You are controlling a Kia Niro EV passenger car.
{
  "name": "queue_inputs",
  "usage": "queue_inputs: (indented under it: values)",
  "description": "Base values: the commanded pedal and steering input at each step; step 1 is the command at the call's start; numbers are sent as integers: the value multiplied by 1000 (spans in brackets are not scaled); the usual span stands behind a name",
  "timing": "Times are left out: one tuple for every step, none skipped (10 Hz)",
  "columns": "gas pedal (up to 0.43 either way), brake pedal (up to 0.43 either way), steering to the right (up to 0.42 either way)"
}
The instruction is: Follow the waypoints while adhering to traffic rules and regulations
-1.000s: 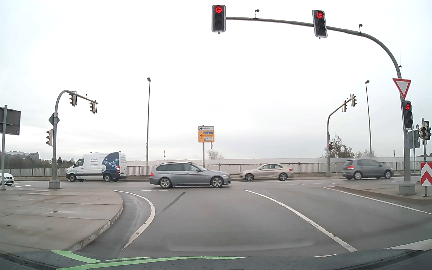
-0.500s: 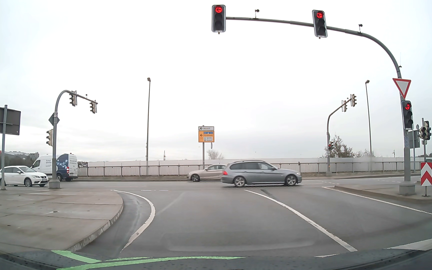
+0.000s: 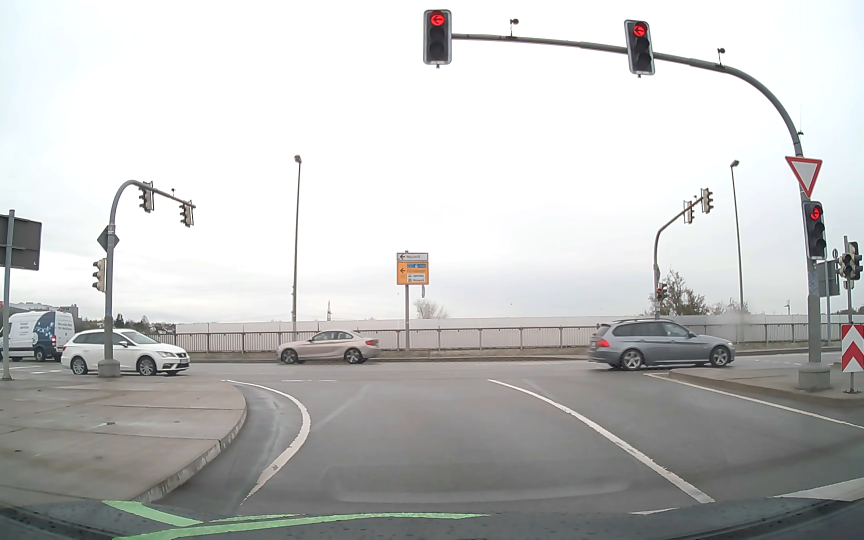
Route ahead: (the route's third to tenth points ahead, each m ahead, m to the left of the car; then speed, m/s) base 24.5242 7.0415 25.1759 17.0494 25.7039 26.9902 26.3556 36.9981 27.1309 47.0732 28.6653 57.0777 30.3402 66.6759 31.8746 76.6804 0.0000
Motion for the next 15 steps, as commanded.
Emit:
queue_inputs:
  values:
    - [0,396,-14]
    - [0,390,-14]
    - [0,390,-13]
    - [0,390,-13]
    - [0,390,-14]
    - [0,390,-14]
    - [0,390,-14]
    - [0,390,-14]
    - [0,396,-14]
    - [0,396,-14]
    - [0,390,-13]
    - [0,396,-14]
    - [0,396,-13]
    - [0,390,-13]
    - [0,390,-14]
